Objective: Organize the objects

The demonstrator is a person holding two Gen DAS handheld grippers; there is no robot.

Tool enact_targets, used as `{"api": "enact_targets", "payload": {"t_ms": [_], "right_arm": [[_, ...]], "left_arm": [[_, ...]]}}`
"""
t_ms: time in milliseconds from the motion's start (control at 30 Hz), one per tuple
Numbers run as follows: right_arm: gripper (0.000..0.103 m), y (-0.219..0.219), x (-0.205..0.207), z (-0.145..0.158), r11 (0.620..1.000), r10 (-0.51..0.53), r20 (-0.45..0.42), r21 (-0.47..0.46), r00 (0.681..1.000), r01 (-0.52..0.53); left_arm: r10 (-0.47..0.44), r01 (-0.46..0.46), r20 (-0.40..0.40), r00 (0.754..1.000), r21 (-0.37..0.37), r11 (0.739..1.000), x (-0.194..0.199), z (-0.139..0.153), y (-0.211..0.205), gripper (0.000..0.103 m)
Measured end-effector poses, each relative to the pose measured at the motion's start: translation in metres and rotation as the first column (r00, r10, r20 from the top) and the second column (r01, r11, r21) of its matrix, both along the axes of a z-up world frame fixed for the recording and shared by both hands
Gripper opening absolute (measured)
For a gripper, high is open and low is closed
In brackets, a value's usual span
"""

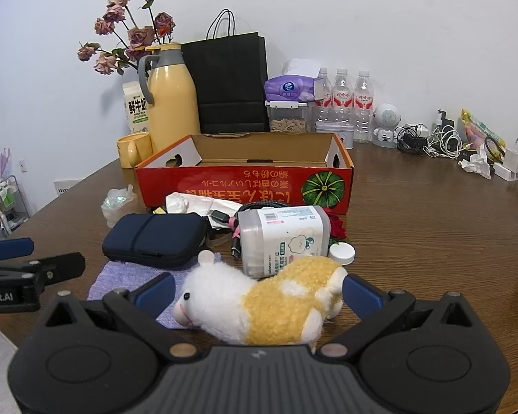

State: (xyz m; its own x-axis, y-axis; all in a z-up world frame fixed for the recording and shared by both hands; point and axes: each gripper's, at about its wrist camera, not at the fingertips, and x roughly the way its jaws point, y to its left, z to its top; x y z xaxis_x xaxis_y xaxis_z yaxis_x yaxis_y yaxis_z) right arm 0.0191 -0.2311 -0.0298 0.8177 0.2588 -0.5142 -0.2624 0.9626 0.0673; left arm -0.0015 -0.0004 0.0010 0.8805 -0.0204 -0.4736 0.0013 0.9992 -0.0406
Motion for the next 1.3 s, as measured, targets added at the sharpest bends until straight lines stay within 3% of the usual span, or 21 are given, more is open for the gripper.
{"api": "enact_targets", "payload": {"t_ms": [1300], "right_arm": [[0.103, 0.0038, 0.0004, -0.002, 1.0, 0.002, 0.002, -0.012, 1.0, -0.002]], "left_arm": [[0.013, -0.014, 0.03, 0.999, 0.018, 1.0, -0.0026, -0.0059, -0.0029, 0.103]]}}
